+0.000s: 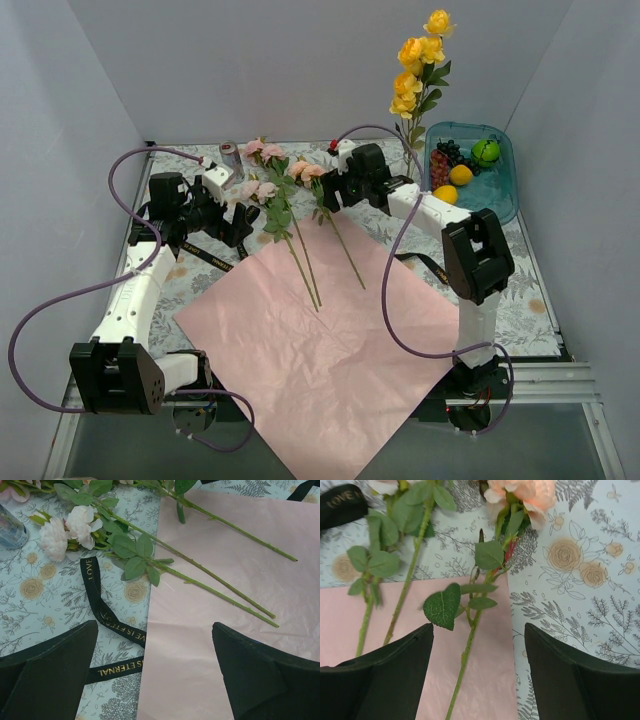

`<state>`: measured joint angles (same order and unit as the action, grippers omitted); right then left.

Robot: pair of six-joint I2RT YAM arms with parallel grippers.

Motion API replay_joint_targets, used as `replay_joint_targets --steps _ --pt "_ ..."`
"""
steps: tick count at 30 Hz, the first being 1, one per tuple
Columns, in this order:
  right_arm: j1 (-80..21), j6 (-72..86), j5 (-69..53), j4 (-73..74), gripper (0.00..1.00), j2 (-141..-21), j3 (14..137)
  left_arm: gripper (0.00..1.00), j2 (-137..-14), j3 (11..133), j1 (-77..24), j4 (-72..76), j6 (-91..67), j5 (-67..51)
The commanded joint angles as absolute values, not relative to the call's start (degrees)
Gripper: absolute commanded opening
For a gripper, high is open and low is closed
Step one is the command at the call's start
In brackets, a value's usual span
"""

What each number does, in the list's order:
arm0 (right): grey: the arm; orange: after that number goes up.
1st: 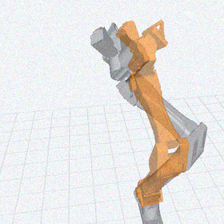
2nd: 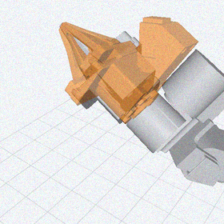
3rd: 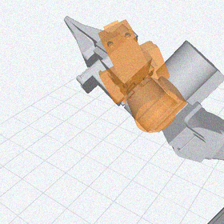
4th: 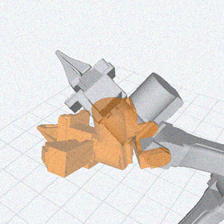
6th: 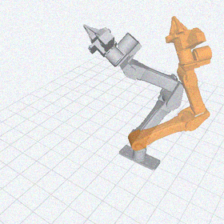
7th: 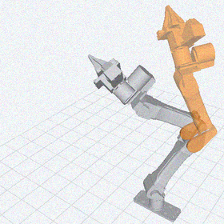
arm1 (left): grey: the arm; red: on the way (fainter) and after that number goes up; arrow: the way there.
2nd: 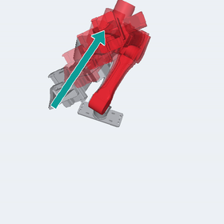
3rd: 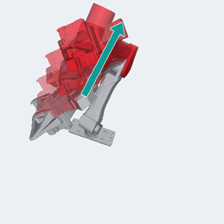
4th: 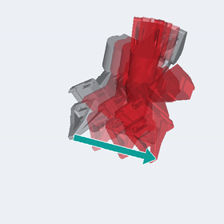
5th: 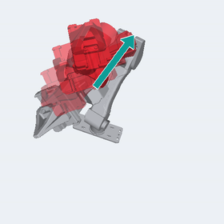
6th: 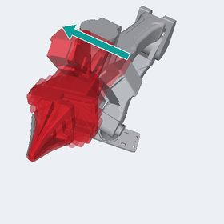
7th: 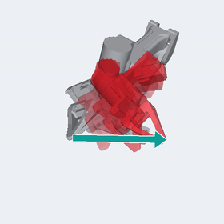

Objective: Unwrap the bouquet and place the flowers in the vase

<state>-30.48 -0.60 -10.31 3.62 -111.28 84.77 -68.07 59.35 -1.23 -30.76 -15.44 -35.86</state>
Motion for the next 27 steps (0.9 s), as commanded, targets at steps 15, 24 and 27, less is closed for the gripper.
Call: replay_joint_targets --steps 15,24,27 --pt "-33.92 -0.44 -0.88 9.40 0.74 -119.80 89.48 0.98 -68.64 57.92 -1.14 -28.74 -13.80 -35.33" --pt "-34.54 -1.58 -0.35 6.85 0.66 -120.40 88.06 0.98 -67.50 56.25 -1.14 -28.04 -13.71 -35.07" --pt "-34.80 -0.97 -0.53 8.96 0.65 -122.08 90.00 0.98 -67.24 55.99 -1.14 -28.21 -13.54 -34.63"
